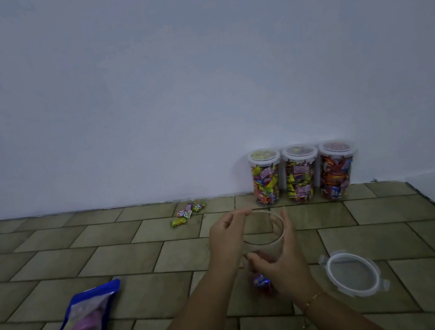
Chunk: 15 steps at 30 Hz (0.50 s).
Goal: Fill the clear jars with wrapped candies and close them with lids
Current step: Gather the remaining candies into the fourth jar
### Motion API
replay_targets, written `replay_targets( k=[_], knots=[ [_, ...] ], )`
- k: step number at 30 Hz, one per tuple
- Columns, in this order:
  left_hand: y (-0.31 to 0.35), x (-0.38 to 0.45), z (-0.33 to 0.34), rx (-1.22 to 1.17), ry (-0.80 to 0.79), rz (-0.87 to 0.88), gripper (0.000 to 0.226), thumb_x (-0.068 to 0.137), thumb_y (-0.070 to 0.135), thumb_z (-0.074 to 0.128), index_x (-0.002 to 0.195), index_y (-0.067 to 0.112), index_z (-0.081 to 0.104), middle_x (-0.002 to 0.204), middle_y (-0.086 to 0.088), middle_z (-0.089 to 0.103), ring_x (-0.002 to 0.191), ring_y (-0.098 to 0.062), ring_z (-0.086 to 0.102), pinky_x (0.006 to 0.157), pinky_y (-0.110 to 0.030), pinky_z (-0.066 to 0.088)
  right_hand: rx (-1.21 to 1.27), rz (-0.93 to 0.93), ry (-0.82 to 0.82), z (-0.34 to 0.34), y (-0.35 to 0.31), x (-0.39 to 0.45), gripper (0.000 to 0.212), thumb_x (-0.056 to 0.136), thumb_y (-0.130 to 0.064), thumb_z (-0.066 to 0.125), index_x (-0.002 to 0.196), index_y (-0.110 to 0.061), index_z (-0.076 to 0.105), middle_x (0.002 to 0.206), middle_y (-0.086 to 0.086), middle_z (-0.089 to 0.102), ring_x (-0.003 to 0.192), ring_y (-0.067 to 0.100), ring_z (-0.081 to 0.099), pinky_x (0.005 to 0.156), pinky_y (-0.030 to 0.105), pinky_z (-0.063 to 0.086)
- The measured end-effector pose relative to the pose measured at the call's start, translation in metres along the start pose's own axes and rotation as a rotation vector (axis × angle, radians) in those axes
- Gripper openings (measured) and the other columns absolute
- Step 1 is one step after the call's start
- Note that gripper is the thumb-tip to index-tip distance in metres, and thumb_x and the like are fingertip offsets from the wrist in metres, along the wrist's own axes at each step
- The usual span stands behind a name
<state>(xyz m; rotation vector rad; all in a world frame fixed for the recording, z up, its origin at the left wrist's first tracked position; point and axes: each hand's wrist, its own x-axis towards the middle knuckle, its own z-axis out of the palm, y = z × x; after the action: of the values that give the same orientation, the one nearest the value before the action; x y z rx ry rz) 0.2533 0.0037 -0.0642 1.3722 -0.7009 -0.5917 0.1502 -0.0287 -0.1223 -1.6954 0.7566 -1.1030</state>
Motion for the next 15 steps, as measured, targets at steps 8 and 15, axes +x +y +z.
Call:
replay_targets(
  k=[8,15],
  knots=[
    [-0.021,0.056,-0.038,0.096,0.114,-0.027,0.020,0.092,0.022,0.052,0.084,0.026,0.069,0.090,0.013,0.066,0.093,-0.007,0.059,0.083,-0.028,0.044,0.074,0.004,-0.045,0.019,0.008,0.029,0.105,0.065,-0.020,0.085,0.139,-0.038,0.014,0.135,-0.023,0.038,0.129,-0.001,0.037,0.101,0.006,0.031],
    [-0.056,0.130,-0.073,0.537,0.202,-0.046,0.017,0.086,0.042,0.051,0.076,0.034,0.062,0.120,-0.001,0.064,0.113,-0.023,0.055,0.095,-0.035,0.044,0.041,0.005,0.024,0.036,0.018,0.053,0.107,0.064,-0.024,0.085,0.144,-0.033,0.014,0.147,-0.010,0.031,0.130,-0.006,0.029,0.097,-0.002,0.025]
  ],
)
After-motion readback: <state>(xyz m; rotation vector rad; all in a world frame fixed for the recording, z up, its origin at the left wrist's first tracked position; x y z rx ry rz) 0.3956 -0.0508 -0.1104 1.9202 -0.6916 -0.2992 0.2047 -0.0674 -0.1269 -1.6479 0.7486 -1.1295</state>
